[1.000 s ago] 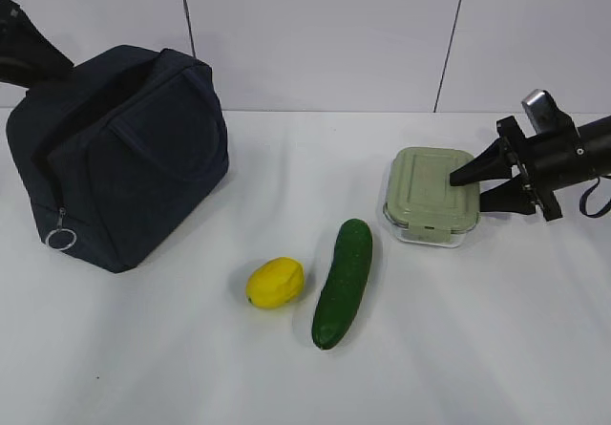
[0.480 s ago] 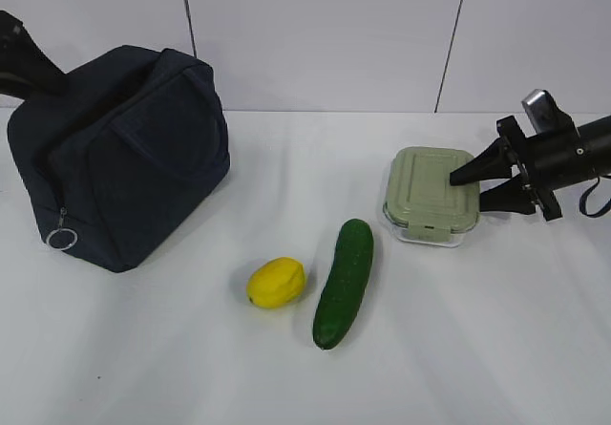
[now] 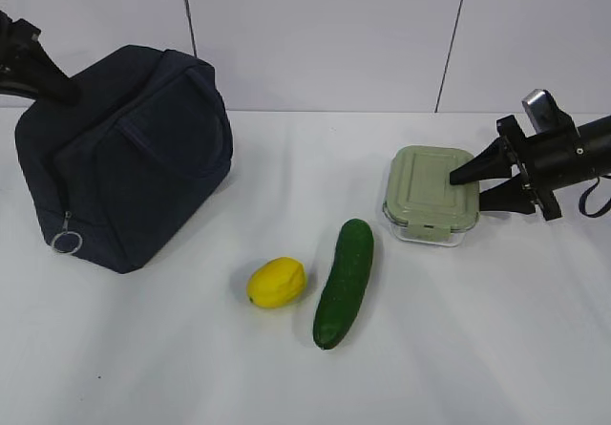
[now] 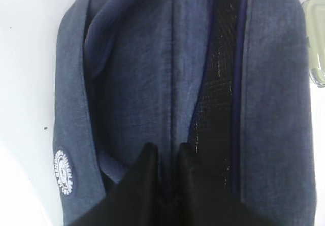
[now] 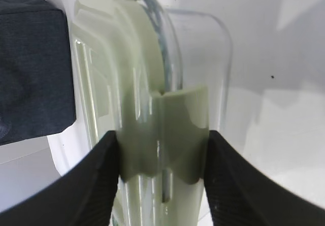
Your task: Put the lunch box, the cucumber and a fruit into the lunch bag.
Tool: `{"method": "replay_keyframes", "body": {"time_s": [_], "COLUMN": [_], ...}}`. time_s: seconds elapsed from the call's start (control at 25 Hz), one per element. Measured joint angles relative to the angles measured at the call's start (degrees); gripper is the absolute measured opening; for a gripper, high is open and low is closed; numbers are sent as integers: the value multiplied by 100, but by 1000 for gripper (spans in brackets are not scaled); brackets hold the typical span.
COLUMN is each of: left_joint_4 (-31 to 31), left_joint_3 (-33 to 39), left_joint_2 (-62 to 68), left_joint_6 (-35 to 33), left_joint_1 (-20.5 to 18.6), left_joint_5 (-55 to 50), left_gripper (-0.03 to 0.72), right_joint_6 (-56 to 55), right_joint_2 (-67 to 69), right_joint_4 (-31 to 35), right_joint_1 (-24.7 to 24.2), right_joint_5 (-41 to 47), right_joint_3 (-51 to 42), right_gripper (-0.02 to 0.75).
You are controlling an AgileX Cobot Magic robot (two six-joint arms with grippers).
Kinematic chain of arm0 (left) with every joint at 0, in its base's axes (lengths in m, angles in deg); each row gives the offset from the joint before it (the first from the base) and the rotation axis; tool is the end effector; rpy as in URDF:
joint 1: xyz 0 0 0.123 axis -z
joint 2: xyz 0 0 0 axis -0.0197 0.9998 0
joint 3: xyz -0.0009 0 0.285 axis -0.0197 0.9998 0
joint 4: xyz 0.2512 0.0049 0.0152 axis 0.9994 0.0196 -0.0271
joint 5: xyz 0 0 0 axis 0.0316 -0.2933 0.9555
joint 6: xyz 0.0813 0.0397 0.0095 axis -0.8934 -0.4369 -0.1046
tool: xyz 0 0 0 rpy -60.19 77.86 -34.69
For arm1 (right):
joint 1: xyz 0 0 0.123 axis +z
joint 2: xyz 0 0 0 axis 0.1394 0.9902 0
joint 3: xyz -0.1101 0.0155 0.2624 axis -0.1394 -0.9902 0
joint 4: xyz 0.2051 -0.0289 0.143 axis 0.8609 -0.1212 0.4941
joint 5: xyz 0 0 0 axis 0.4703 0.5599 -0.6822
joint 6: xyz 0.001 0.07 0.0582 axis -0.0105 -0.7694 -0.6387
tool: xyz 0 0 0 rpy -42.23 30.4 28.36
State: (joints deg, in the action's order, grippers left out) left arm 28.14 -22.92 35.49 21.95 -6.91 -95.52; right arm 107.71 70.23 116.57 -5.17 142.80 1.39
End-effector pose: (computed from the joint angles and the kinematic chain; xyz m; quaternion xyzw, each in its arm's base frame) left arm 0.4335 0.0006 0.2493 0.1563 0.9169 -0.3089 0.1987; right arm 0.4295 -0.0232 0.1242 0.0863 0.8779 0.4604 0.0997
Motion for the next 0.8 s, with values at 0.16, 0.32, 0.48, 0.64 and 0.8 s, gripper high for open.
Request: {"method": "replay_keyframes", "body": {"time_s": [0.16,0.32,0.48,0.64,0.8], "left_joint_4": [-9,-9,-9,-9,12], "left_joint_3": [0,0,0,0,0], "left_joint_2": [0,-54,-213,-225,-225], "left_joint_6": [358,759,1023,1188,1291], "left_joint_1": [0,34,249,589,917], "left_joint_5": [0,0,74,329,612], "left_gripper": [36,35,35,34,34], "right_joint_6": [-67,-108,-108,-190,-367], "right_joint_2": [0,-116,-455,-723,-901], "right_joint_4": [0,0,39,64,106], "right_joint_1": [0,0,0,0,0], "right_joint_5": [0,-10,-10,8,15], "right_joint_3": [0,-22,-22,-22,-29], "right_gripper": [392,392,392,392,392]}}
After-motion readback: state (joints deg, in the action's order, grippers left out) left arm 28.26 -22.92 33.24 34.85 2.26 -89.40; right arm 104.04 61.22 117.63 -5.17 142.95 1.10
